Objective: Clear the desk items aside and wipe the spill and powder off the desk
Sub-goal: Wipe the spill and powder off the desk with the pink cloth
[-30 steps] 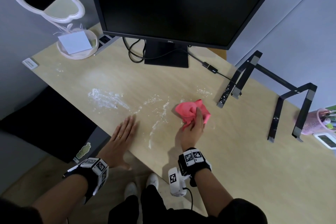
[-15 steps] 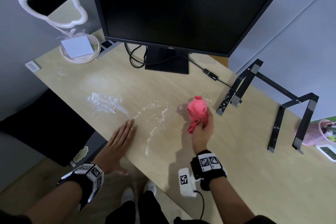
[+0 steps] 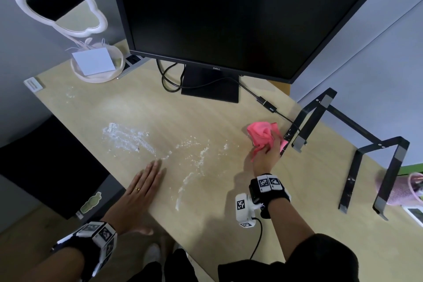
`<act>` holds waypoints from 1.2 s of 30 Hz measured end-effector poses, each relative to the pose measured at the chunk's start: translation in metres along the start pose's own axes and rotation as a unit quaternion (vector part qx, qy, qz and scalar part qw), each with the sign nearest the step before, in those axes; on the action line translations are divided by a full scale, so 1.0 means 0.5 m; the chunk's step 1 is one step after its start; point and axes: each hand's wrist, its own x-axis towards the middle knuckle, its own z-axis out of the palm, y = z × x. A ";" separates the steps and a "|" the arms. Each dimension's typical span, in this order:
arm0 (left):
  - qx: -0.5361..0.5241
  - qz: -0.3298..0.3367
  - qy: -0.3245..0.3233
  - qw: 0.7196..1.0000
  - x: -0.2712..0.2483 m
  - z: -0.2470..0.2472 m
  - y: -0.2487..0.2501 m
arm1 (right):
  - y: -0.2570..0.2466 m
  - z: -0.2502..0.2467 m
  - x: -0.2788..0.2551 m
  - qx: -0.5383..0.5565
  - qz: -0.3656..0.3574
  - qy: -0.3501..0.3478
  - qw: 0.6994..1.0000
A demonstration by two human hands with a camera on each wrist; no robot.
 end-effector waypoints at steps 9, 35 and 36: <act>0.012 -0.001 -0.006 1.000 -0.002 -0.004 0.003 | -0.002 0.016 0.039 -0.117 -0.033 -0.078 0.990; 0.038 -0.009 0.006 0.999 -0.005 0.005 0.005 | -0.019 0.054 -0.132 -0.024 0.012 -0.351 0.936; 0.038 -0.010 0.006 0.999 -0.005 0.006 0.004 | -0.021 0.056 -0.140 -0.026 0.013 -0.356 0.934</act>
